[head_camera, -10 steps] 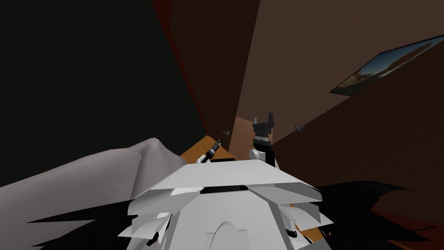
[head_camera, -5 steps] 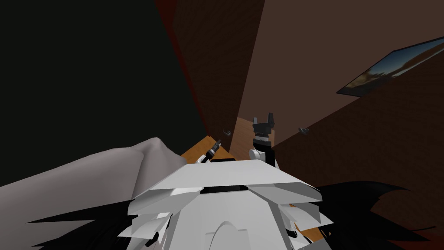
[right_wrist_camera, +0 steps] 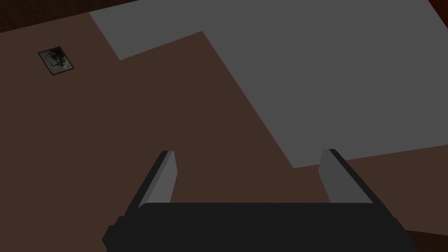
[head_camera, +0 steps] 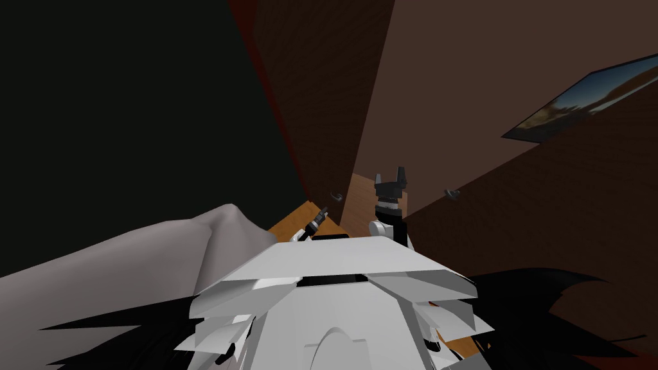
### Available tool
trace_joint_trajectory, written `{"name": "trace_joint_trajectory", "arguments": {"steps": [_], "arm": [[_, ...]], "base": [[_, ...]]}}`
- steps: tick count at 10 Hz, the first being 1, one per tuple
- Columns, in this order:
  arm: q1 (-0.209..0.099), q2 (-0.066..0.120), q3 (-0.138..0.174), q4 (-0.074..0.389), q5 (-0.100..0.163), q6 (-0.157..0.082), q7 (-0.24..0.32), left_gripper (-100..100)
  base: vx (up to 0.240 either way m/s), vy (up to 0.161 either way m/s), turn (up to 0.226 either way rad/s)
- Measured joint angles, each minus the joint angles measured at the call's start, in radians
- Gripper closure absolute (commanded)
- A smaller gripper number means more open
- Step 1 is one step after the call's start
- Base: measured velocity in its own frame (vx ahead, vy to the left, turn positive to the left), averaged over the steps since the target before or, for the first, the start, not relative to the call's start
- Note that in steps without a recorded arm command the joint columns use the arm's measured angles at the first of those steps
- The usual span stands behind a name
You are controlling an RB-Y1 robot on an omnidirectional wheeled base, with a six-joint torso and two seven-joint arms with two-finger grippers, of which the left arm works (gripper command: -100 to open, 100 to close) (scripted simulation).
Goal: Push the door open
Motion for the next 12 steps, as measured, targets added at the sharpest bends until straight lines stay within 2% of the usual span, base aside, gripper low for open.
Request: {"name": "trace_joint_trajectory", "arguments": {"steps": [9, 12], "arm": [[0.001, 0.001, -0.002, -0.001, -0.001, 0.0, 0.001, -100], [-0.001, 0.012, -0.022, -0.004, -0.011, -0.009, 0.016, -100]], "base": [[0.007, 0.001, 0.003], [0.051, 0.014, 0.043]]}}
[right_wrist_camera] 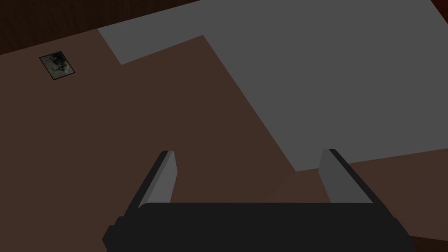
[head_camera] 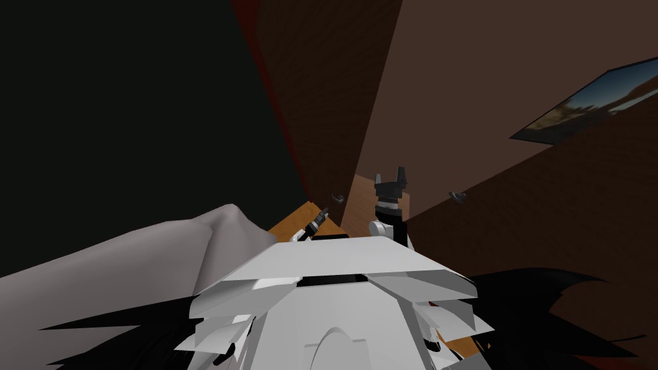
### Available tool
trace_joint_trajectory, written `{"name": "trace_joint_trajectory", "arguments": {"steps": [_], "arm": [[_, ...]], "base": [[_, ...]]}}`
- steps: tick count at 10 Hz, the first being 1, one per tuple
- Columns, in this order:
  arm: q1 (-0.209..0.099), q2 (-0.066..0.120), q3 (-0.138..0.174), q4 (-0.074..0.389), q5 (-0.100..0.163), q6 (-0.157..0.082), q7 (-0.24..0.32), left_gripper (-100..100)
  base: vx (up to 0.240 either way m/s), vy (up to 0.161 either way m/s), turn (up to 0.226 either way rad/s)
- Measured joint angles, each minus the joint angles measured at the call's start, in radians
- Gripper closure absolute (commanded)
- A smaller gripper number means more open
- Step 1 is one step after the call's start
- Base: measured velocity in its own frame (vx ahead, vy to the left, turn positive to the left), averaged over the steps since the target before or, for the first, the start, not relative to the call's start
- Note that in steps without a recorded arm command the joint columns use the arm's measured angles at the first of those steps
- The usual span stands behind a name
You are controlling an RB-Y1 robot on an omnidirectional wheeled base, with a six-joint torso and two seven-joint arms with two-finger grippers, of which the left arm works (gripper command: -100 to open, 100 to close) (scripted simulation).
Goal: Push the door open
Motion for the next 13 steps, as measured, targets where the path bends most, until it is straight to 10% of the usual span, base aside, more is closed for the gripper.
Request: {"name": "trace_joint_trajectory", "arguments": {"steps": [13], "arm": [[0.0, 0.005, -0.006, -0.003, -0.003, -0.002, 0.006, -100]], "base": [[0.005, -0.001, -0.006]]}}
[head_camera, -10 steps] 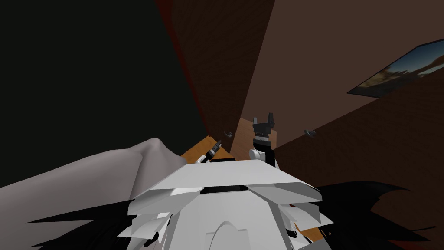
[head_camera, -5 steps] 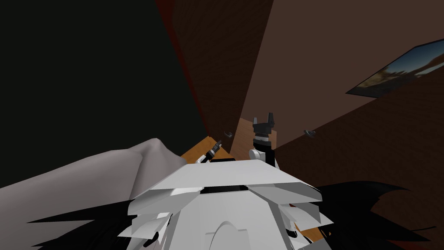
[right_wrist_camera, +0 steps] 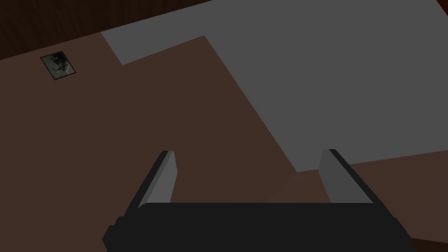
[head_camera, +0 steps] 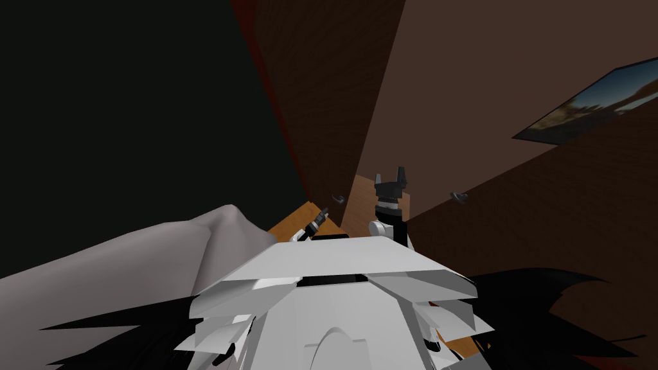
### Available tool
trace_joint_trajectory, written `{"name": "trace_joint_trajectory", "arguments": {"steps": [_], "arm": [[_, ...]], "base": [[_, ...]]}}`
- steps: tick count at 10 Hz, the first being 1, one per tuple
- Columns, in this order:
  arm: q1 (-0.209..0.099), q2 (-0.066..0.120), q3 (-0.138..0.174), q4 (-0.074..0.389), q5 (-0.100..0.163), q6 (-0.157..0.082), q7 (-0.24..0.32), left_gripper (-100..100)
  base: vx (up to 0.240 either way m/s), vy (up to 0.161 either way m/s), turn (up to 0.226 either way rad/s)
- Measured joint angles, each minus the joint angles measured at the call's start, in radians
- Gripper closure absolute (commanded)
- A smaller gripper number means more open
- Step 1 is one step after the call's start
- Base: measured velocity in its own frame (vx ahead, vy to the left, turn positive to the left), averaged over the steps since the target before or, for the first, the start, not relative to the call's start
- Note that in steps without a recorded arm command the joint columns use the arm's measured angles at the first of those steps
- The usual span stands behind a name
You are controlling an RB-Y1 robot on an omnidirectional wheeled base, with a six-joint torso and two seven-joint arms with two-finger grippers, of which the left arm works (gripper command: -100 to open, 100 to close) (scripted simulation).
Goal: Push the door open
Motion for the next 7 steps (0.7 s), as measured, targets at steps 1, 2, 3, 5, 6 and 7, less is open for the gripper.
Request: {"name": "trace_joint_trajectory", "arguments": {"steps": [1, 2, 3, 5, 6, 7], "arm": [[0.0, 0.0, 0.0, 0.0, 0.0, 0.0, 0.0, -100], [0.0, 0.0, 0.0, 0.0, 0.0, 0.0, 0.0, -100], [0.0, 0.0, 0.0, 0.0, 0.0, 0.0, 0.0, -100], [-0.005, -0.01, 0.006, 0.009, 0.002, 0.003, -0.007, -100], [-0.008, -0.017, 0.009, 0.016, 0.004, 0.004, -0.012, -100], [-0.01, -0.022, 0.012, 0.019, 0.005, 0.006, -0.015, -100]], "base": [[0.015, 0.005, 0.001], [0.0, 0.0, 0.0], [0.106, -0.098, -0.064], [0.178, -0.13, -0.039], [0.162, -0.107, -0.038], [0.157, -0.113, -0.05]]}}
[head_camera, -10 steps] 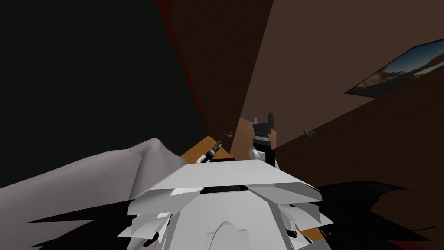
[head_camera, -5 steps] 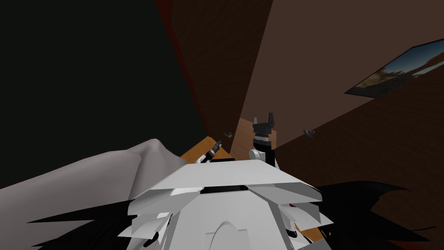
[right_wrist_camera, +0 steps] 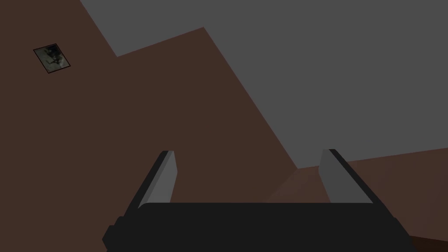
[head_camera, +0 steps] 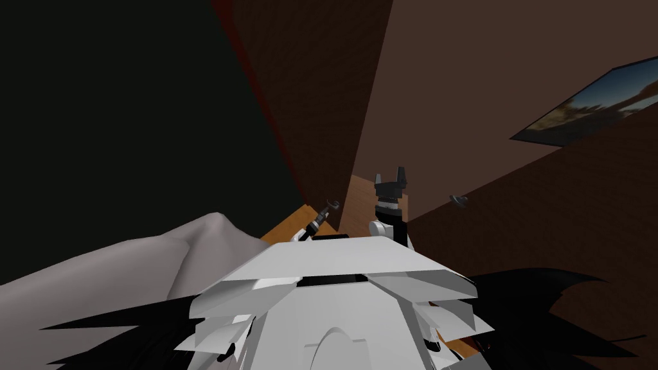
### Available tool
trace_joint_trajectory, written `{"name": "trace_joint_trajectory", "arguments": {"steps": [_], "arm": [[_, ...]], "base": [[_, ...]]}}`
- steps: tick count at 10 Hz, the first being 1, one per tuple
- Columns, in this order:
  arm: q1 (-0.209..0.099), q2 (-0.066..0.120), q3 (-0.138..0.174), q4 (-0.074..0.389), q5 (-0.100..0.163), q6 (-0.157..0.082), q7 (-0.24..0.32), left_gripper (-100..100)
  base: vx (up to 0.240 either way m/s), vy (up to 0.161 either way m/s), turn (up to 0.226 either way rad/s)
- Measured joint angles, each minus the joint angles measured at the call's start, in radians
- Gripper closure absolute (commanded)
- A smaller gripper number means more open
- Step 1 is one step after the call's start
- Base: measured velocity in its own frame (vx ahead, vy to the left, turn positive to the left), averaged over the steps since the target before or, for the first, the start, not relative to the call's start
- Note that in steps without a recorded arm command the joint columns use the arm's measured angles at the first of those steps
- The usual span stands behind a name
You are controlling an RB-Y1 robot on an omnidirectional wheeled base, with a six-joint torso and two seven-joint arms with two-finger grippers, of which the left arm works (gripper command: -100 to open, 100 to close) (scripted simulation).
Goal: Push the door open
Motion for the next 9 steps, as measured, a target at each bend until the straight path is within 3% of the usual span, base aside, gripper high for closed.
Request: {"name": "trace_joint_trajectory", "arguments": {"steps": [3, 4, 9], "arm": [[-0.006, -0.017, 0.009, 0.01, 0.004, 0.008, -0.012, -100], [-0.006, -0.017, 0.009, 0.01, 0.004, 0.009, -0.013, 100], [-0.01, -0.02, 0.009, 0.009, 0.004, 0.012, -0.013, 100]], "base": [[0.145, -0.116, -0.026], [-0.01, 0.008, 0.003], [-0.007, 0.007, -0.008]]}}
